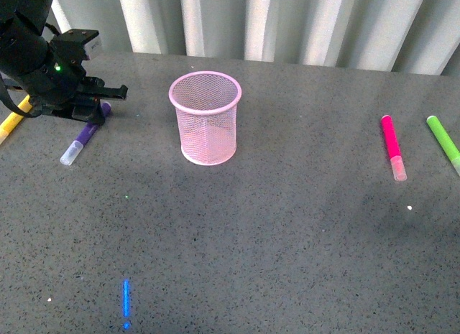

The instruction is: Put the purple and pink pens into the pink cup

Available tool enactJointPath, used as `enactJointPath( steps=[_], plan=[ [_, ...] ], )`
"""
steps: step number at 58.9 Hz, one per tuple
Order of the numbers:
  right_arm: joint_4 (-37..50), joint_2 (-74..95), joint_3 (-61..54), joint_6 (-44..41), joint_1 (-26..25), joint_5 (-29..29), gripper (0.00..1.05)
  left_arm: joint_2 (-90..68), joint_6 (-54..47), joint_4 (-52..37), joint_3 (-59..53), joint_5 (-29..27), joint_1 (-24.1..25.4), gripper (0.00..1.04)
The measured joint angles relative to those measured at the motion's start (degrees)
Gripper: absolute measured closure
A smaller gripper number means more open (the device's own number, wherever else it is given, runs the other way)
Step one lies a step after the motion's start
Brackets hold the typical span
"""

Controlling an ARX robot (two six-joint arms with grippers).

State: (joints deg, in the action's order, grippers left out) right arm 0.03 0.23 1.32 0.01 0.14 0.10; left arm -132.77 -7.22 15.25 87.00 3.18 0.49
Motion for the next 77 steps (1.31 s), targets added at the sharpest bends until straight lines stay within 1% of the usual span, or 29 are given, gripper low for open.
enactJointPath(
  steps=[22, 27, 37, 46, 53, 55, 58, 60, 63, 68, 73, 77],
  plan=[
    [0.0, 0.0, 0.0, 0.0, 0.0, 0.0, 0.07, 8.0, 4.6, -10.7, -9.2, 4.0, 0.1, 0.92],
    [0.0, 0.0, 0.0, 0.0, 0.0, 0.0, 0.07, 11.4, 6.8, -14.7, -11.4, 4.7, 0.0, 0.92],
    [0.0, 0.0, 0.0, 0.0, 0.0, 0.0, 0.07, 16.5, 11.2, -26.9, -17.2, 4.6, -0.4, 0.92],
    [0.0, 0.0, 0.0, 0.0, 0.0, 0.0, 0.07, 20.9, 17.3, -40.7, -22.4, 2.3, -2.0, 0.92],
    [0.0, 0.0, 0.0, 0.0, 0.0, 0.0, 0.07, 24.3, 24.3, -52.6, -27.6, -0.6, -5.0, 0.92],
    [0.0, 0.0, 0.0, 0.0, 0.0, 0.0, 0.07, 25.4, 26.7, -57.2, -29.8, -2.3, -6.6, 0.92],
    [0.0, 0.0, 0.0, 0.0, 0.0, 0.0, 0.07, 26.5, 29.9, -66.1, -34.1, -4.6, -10.3, 0.92],
    [0.0, 0.0, 0.0, 0.0, 0.0, 0.0, 0.07, 26.5, 30.1, -70.3, -36.0, -6.2, -12.4, 0.92],
    [0.0, 0.0, 0.0, 0.0, 0.0, 0.0, 0.07, 25.5, 28.3, -78.8, -39.4, -9.3, -16.8, 0.92],
    [0.0, 0.0, 0.0, 0.0, 0.0, 0.0, 0.07, 23.1, 26.3, -85.9, -41.0, -11.5, -20.6, 0.92],
    [0.0, 0.0, 0.0, 0.0, 0.0, 0.0, 0.07, 19.8, 24.4, -90.4, -41.2, -14.4, -23.6, 0.92],
    [0.0, 0.0, 0.0, 0.0, 0.0, 0.0, 0.07, 16.5, 22.4, -93.0, -41.1, -16.8, -24.8, 0.92]
  ],
)
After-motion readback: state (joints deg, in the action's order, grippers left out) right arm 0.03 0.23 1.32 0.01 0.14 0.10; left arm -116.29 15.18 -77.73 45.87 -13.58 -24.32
